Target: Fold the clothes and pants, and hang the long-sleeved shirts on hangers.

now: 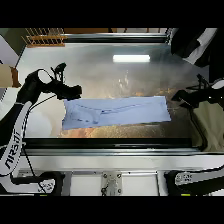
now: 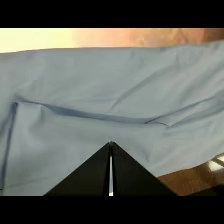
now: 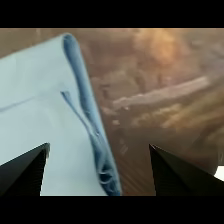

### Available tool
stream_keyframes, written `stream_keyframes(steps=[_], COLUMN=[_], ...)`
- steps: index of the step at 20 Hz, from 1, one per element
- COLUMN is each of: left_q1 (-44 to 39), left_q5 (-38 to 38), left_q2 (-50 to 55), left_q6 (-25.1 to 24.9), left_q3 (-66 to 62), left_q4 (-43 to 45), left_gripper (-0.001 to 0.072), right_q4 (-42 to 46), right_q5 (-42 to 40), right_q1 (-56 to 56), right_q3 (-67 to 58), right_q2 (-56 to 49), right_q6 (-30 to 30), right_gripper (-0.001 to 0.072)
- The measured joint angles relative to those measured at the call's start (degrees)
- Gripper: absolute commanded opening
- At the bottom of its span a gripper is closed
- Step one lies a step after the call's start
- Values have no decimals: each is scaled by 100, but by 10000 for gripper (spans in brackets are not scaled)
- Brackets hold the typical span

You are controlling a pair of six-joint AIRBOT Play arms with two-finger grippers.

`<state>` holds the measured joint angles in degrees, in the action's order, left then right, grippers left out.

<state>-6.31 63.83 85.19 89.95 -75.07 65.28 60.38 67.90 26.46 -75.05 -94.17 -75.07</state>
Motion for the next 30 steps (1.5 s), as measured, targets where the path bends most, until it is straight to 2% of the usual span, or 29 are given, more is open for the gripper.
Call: stream_keyframes(steps=[4,9,11,14,15,16,21,23,30], left_q1=[-514,-1176,-1390,-1641,-1711,-1757,-1851,-1867,-2184], left_q5=[-275,-365,-374,-382,-385,-382,-400,-468,-691], left_q2=[61,476,695,990,1082,1147,1338,1386,2151], left_q6=[-2,-2,-2,-2,-2,-2,0,0,4], left_q3=[247,-79,-332,-688,-793,-866,-1014,-1036,-1462], left_q4=[-457,-640,-673,-684,-688,-688,-688,-693,-949], left_gripper=[7,8,8,8,7,7,8,7,7], right_q4=[-358,-1123,-1368,-1515,-1532,-1471,-1182,-866,90], right_q5=[291,479,479,503,527,522,640,756,1965], right_q1=[282,-15,-238,-525,-599,-654,-704,-671,-962], right_q3=[144,170,181,190,190,195,144,-66,-1694], right_q2=[-455,-953,-1113,-1235,-1255,-1274,-1078,-817,-59], right_q6=[575,992,1067,1132,1152,1193,1134,841,-155], right_gripper=[674,661,458,422,201,24,15,14,14])
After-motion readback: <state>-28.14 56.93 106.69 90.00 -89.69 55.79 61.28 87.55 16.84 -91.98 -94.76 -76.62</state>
